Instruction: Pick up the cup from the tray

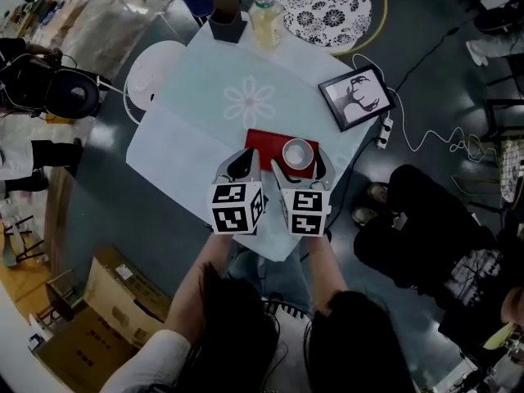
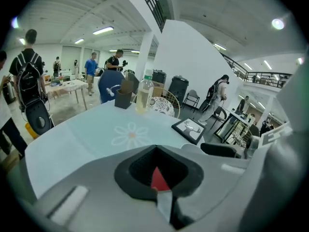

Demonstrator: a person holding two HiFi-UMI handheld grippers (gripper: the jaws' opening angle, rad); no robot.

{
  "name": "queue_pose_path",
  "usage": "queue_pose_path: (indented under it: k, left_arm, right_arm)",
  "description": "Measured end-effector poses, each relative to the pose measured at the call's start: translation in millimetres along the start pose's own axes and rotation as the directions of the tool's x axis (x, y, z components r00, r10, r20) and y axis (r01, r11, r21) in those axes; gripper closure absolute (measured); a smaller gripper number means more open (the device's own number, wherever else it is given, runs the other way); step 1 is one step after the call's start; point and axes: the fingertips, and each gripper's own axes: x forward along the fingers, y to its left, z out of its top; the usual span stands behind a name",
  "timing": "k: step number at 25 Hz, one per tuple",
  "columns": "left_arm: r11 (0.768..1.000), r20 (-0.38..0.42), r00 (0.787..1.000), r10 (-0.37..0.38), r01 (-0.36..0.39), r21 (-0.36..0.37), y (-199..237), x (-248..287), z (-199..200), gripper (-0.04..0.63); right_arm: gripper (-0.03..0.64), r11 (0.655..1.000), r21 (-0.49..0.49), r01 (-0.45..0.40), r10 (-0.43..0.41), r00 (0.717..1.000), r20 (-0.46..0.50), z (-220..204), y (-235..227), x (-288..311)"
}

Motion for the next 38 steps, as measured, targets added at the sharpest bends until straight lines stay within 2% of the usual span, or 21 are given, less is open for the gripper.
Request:
queue_pose_path:
  k: [5, 7, 10, 14, 19, 26, 38]
  left_arm:
    - [1.000, -0.070, 0.998, -0.001, 0.000, -0.013, 3.0, 16.3, -15.3, 0.595]
    - [1.000, -0.079, 0.997, 0.002, -0.004, -0.028, 5.7, 17.5, -17.4, 0.595]
    - [0.999, -0.086, 0.996, -0.004, 0.000, -0.043, 8.9, 16.0, -17.5, 0.595]
    - [0.998, -0.078, 0.997, -0.004, -0.001, -0.066, 15.7, 10.6, -14.4, 0.595]
    - [0.993, -0.045, 0.999, -0.020, 0.015, -0.115, 17.8, -2.1, -11.2, 0.595]
    - [0.992, -0.013, 1.000, 0.001, -0.003, -0.129, 32.2, -28.4, -14.2, 0.595]
    - [0.990, 0.031, 1.000, -0.001, 0.006, -0.141, 48.9, -78.1, -40.6, 0.595]
  right_arm:
    - [0.180, 1.000, 0.008, 0.013, -0.013, 0.999, -0.031, -6.5, -3.7, 13.6]
    - [0.220, 1.000, 0.015, 0.027, -0.026, 0.999, -0.038, -6.9, -7.8, 15.3]
    - [0.236, 0.999, 0.025, 0.043, -0.042, 0.998, -0.038, -5.7, -11.9, 14.3]
    - [0.241, 0.999, 0.026, 0.045, -0.044, 0.999, -0.026, 0.7, -8.2, 7.7]
    - [0.244, 1.000, -0.007, 0.005, -0.005, 1.000, -0.004, 8.9, 16.1, -5.1]
    - [0.245, 0.999, -0.005, -0.042, 0.042, 0.999, 0.024, 14.1, 52.0, -22.6]
    - [0.249, 0.997, -0.064, -0.030, 0.031, 0.999, 0.015, -11.1, 95.4, -57.0]
